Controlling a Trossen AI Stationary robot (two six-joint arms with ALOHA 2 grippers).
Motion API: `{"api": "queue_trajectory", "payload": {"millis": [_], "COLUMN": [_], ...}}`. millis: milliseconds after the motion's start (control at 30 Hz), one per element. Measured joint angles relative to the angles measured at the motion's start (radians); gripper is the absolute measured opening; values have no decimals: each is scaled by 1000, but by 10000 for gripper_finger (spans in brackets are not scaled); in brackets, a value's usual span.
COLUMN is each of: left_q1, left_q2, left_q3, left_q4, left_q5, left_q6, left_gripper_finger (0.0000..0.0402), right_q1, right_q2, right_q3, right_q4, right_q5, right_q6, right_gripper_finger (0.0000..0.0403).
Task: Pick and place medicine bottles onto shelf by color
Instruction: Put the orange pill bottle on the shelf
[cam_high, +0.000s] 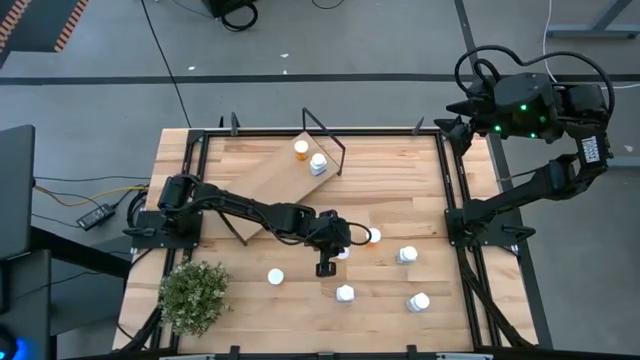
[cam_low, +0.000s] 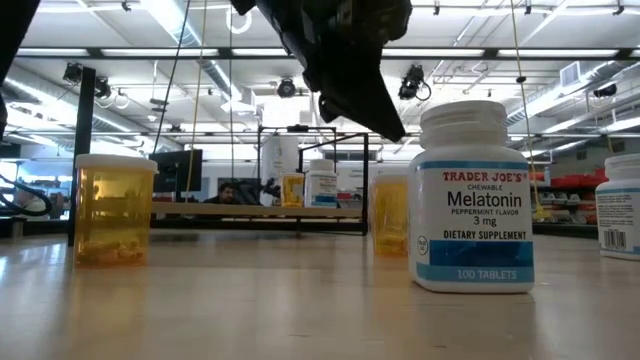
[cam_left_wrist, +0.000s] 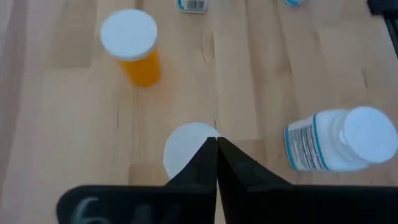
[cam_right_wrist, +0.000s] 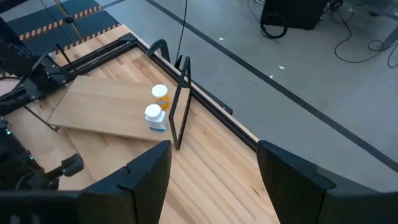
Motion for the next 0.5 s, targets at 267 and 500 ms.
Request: {"api": "queue_trajectory", "payload": {"millis": [267, 500], "left_q1": [-1, -1], "left_q2": [63, 96], "left_q3": [0, 0], "left_q4": [18, 29], "left_q5": [38, 52], "left_q6": [9, -15], "left_gripper_finger": [3, 2], "right_q1": [0, 0], "right_q2": [0, 0], "right_q3": [0, 0], "right_q4": [0, 0], "right_q5": [1, 1], "right_q6": [3, 11], "right_gripper_finger": [245, 245]}}
